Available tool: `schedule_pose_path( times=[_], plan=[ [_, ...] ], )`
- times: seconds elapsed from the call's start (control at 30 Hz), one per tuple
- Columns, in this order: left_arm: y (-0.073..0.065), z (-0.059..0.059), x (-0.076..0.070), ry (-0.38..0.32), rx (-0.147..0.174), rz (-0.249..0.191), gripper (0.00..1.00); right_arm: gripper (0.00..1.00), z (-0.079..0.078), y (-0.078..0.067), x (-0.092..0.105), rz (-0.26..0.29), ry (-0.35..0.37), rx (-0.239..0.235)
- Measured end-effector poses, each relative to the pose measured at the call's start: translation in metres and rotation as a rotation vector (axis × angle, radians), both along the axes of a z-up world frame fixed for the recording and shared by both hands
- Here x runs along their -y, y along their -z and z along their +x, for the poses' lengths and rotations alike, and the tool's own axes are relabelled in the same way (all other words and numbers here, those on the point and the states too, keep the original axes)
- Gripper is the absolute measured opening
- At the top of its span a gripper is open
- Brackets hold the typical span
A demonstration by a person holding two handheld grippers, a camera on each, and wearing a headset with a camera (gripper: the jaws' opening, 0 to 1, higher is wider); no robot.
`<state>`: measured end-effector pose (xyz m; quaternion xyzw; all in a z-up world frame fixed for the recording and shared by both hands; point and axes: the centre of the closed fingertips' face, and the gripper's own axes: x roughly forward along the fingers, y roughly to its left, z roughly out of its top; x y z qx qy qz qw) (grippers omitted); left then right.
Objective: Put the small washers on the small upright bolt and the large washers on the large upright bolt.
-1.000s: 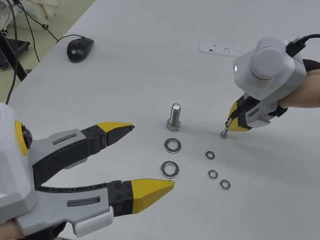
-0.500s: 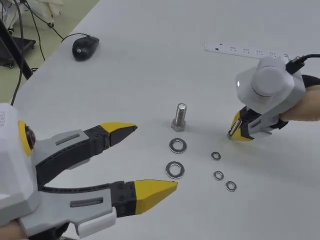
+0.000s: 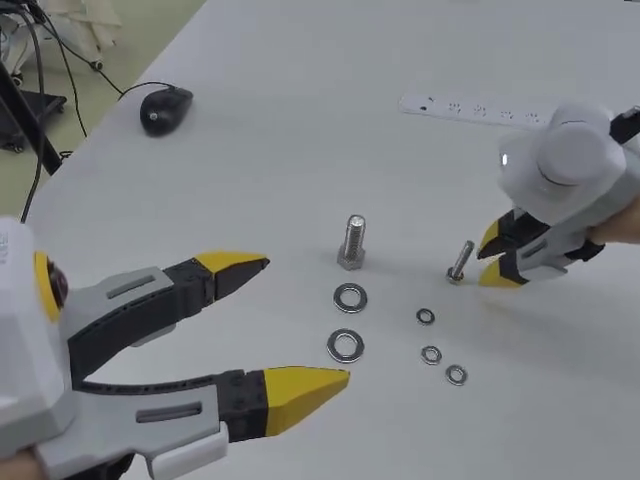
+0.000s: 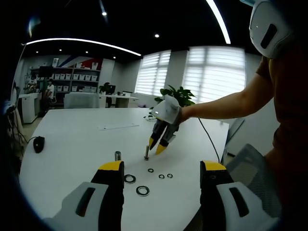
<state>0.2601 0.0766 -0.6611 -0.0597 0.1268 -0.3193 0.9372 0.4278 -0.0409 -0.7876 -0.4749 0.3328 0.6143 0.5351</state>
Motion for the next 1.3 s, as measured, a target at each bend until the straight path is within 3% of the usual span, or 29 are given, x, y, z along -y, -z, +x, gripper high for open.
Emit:
schedule_pose_path(
  times=[0.23, 0.43, 0.7, 1.03, 1.3],
  plan=[
    [-0.006, -0.008, 0.007, 0.014, 0.011, 0.016, 0.63, 0.19, -0.027, -0.003, 0.013, 0.007, 0.01, -0.023],
    [-0.018, -0.014, 0.012, 0.014, 0.043, 0.021, 0.63, 0.19, -0.052, -0.007, 0.012, 0.028, 0.006, -0.036],
    [-0.029, -0.024, 0.018, 0.012, 0.076, 0.036, 0.63, 0.18, -0.08, 0.001, 0.011, 0.025, -0.028, -0.061],
    [-0.036, -0.033, 0.019, 0.0, 0.094, 0.051, 0.63, 0.18, -0.097, 0.023, 0.007, 0.004, -0.047, -0.09],
    [-0.036, -0.039, 0.018, -0.006, 0.09, 0.052, 0.63, 0.19, -0.097, 0.029, 0.005, -0.012, -0.062, -0.087]
  ],
)
